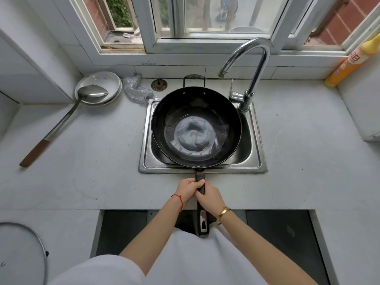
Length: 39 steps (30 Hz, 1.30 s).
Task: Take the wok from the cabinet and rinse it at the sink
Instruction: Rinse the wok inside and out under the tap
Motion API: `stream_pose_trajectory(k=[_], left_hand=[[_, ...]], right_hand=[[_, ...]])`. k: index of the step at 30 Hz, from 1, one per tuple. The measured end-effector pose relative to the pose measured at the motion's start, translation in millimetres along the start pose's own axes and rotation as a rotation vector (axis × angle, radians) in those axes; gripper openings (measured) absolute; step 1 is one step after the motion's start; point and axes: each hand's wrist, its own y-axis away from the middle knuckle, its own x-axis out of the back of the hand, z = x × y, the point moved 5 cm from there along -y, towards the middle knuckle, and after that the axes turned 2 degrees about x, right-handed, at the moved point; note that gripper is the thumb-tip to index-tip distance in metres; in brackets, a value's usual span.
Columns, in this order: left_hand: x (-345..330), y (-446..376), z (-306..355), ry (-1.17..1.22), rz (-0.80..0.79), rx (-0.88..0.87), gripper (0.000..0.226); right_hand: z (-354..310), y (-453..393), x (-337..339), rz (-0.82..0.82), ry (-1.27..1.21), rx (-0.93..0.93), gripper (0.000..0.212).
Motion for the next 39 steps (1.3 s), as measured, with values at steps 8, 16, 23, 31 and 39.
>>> stream_pose_trajectory(k=[8, 16, 23, 31, 39], left_hand=[[-1, 0, 4, -0.013, -0.023, 0.115, 0.021], [-4, 2, 10, -0.033, 0.024, 0.173, 0.029], [-3, 2, 10, -0.060, 0.013, 0.195, 0.026], [-4, 3, 11, -0.046, 0.008, 0.218, 0.028], [-4, 7, 15, -0.021, 0.000, 0.233, 0.029]], right_hand=[[11, -38, 91, -0.192, -0.057, -0.005, 0.024], [-39, -112, 210, 0.443, -0.194, 0.132, 0.038], [-89, -165, 242, 0.325, -0.204, 0.158, 0.046], [-101, -190, 236, 0.271, -0.237, 0.159, 0.053], [-100, -200, 234, 0.209, -0.218, 0.147, 0.053]])
